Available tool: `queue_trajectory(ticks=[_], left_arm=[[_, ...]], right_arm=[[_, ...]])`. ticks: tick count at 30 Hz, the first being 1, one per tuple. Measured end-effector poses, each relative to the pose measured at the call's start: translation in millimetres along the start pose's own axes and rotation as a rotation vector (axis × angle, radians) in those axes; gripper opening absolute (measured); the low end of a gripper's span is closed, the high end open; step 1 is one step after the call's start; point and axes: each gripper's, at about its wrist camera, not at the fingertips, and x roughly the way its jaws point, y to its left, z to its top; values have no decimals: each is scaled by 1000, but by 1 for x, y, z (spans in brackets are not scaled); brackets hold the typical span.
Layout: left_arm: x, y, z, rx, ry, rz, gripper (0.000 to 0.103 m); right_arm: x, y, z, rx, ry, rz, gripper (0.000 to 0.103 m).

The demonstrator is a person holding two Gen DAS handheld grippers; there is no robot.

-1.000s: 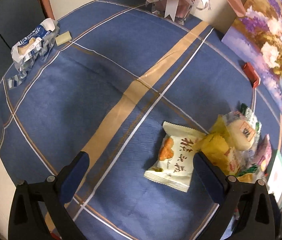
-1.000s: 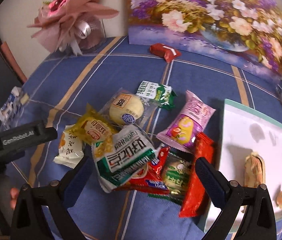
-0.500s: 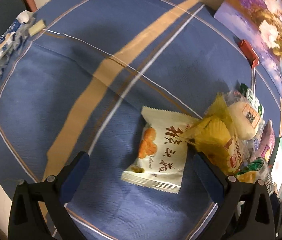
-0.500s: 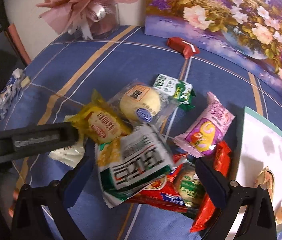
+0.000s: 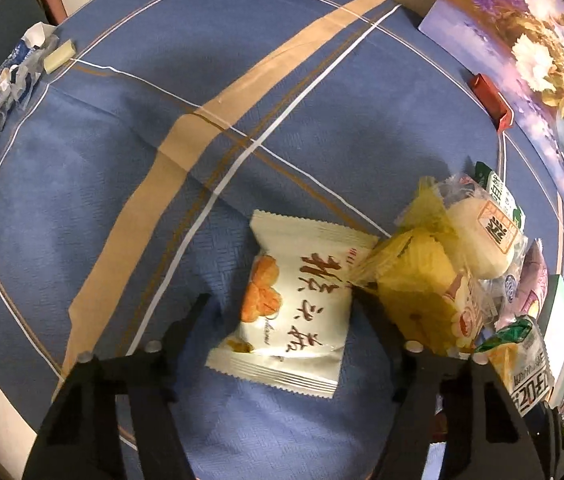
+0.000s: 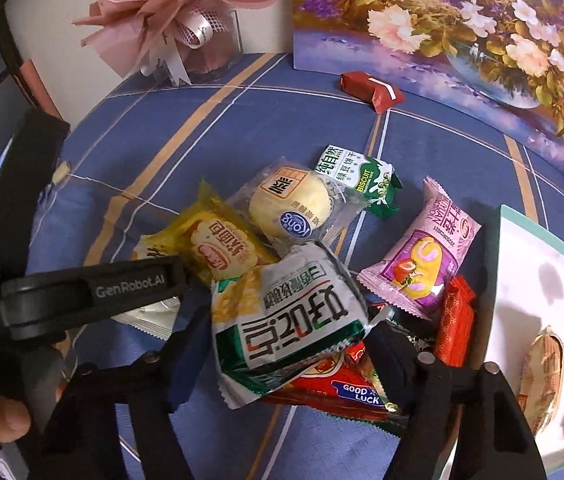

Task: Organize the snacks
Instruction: 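Grasp the white pastry packet with left tool while right grasps green snack bag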

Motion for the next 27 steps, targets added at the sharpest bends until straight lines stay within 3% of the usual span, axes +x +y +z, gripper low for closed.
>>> queue_trajectory(ticks=[1, 12, 27], left_arm=[[-1, 0, 0, -4, -4, -6, 55], [-12, 14, 1, -52, -32, -41, 54], [-79, 18, -23, -34, -154, -71, 54]], right_arm=[[-1, -2, 0, 13, 1, 7, 70], [-10, -18, 0, 79, -1, 21, 66], [-46, -66, 5, 227, -53, 0, 66]])
